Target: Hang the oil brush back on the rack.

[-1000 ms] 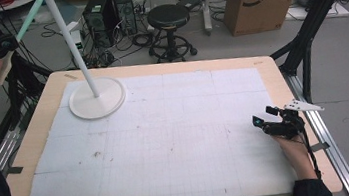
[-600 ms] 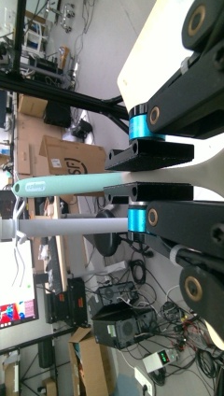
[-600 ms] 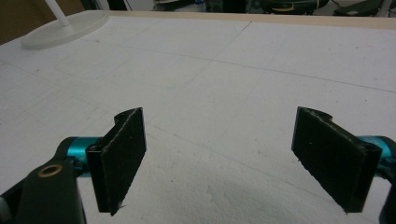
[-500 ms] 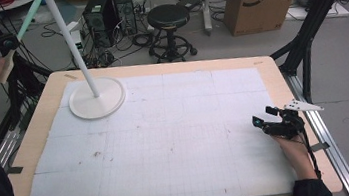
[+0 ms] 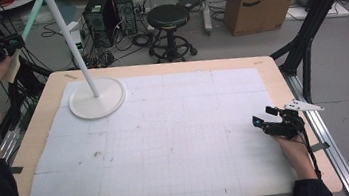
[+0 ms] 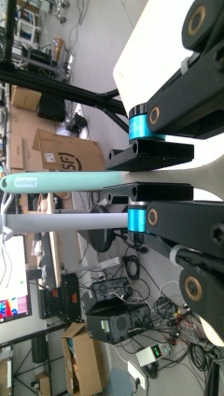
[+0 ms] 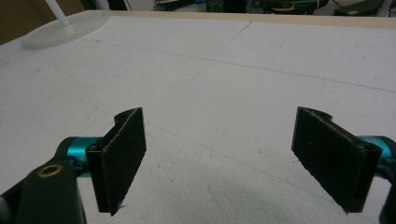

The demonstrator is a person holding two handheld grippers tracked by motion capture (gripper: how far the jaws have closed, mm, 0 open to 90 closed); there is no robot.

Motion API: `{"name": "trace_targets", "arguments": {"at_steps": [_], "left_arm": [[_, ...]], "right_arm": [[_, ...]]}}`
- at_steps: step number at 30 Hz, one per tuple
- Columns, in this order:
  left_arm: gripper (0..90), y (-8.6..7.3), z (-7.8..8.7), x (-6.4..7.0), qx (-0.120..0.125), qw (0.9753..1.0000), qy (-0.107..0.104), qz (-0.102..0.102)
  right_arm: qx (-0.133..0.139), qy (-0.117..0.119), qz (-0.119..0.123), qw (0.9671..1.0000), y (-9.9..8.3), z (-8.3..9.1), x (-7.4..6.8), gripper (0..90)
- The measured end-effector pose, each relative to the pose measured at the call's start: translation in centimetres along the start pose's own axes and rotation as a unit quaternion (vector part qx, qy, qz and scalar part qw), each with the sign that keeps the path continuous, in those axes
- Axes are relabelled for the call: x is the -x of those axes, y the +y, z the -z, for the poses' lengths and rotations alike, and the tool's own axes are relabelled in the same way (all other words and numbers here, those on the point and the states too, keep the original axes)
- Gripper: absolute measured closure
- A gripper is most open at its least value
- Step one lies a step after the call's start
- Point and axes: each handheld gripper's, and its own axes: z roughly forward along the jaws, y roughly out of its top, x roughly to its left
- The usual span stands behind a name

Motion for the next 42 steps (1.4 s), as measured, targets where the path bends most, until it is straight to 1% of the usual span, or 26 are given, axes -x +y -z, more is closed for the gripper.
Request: {"name": "trace_targets", "arguments": {"at_steps": [2, 4, 5, 10, 11, 16, 21, 22, 24, 25, 26, 28, 30, 35, 36, 37, 39, 40, 41, 42], "left_arm": [[82.4, -0.1, -0.1, 0.1, -0.005, 1.0, 0.006, -0.003], [82.4, -0.2, -0.2, 0.1, -0.004, 1.0, 0.007, 0.0], [82.4, -0.2, -0.2, 0.1, -0.006, 1.0, 0.008, -0.001], [82.4, -0.5, -0.1, -0.3, -0.01, 0.9998, 0.017, 0.005], [82.4, -0.6, -0.1, -0.4, -0.008, 0.9997, 0.018, 0.01], [82.4, -0.8, 0.0, -0.8, -0.009, 0.9997, 0.018, 0.017], [80.9, -1.1, -0.3, -1.0, -0.025, 0.9994, 0.016, 0.02], [79.5, -1.1, -0.4, -1.0, -0.027, 0.9993, 0.016, 0.019], [66.0, -1.3, -0.5, -0.9, -0.023, 0.9994, 0.018, 0.019], [62.7, -1.4, -0.5, -0.8, -0.021, 0.9996, 0.012, 0.017], [59.9, -1.5, -0.5, -0.8, -0.022, 0.9996, 0.009, 0.014], [51.5, -1.8, -0.5, -0.6, -0.025, 0.9996, 0.005, 0.006], [45.1, -2.4, -0.5, -0.2, -0.021, 0.9998, -0.004, 0.002], [33.6, -5.0, -0.8, 1.3, -0.018, 0.9993, -0.028, -0.017], [32.4, -5.8, -1.0, 1.8, -0.017, 0.9989, -0.038, -0.022], [31.0, -6.4, -1.1, 2.1, -0.016, 0.9987, -0.043, -0.024], [28.5, -8.1, -1.5, 2.8, -0.017, 0.9977, -0.06, -0.025], [27.4, -8.7, -1.7, 3.1, -0.019, 0.9973, -0.065, -0.027], [26.7, -9.7, -1.8, 3.5, -0.016, 0.9968, -0.074, -0.026], [26.2, -10.3, -1.9, 3.7, -0.014, 0.9964, -0.08, -0.025]], "right_arm": [[0.001, 0.0, 0.001, 1.0, 0.0, 0.0, 0.0, 17.1], [0.0, 0.0, -0.001, 1.0, 0.0, 0.0, 0.0, 17.1], [0.0, 0.0, -0.001, 1.0, 0.0, 0.0, 0.0, 17.1], [0.002, 0.001, 0.0, 1.0, 0.0, 0.0, 0.0, 17.1], [0.002, 0.001, 0.001, 1.0, 0.0, 0.0, 0.0, 17.1], [0.0, 0.001, -0.001, 1.0, 0.0, 0.0, 0.0, 17.1], [0.0, 0.001, 0.001, 1.0, 0.0, 0.0, 0.0, 17.1], [0.0, 0.001, 0.0, 1.0, 0.0, 0.0, 0.0, 17.1], [-0.001, 0.001, -0.001, 1.0, 0.0, 0.0, 0.0, 17.0], [0.0, 0.001, -0.001, 1.0, 0.0, 0.0, 0.0, 17.1], [-0.001, 0.001, -0.002, 1.0, 0.0, 0.0, -0.1, 17.1], [0.0, 0.001, -0.001, 1.0, 0.0, 0.0, 0.0, 17.1], [0.001, 0.001, 0.001, 1.0, 0.0, -0.1, 0.0, 17.1], [-0.001, 0.001, 0.001, 1.0, 0.0, -0.1, -0.1, 17.1], [-0.002, 0.001, 0.001, 1.0, 0.0, -0.1, -0.1, 17.1], [-0.002, 0.001, 0.0, 1.0, 0.0, -0.1, -0.1, 17.0], [-0.002, 0.0, 0.002, 1.0, 0.0, -0.1, -0.1, 17.1], [-0.002, 0.0, 0.001, 1.0, 0.0, -0.1, -0.1, 17.1], [-0.002, 0.0, 0.002, 1.0, 0.0, -0.1, -0.1, 17.0], [-0.001, 0.0, 0.001, 1.0, 0.0, -0.1, -0.1, 17.1]]}}
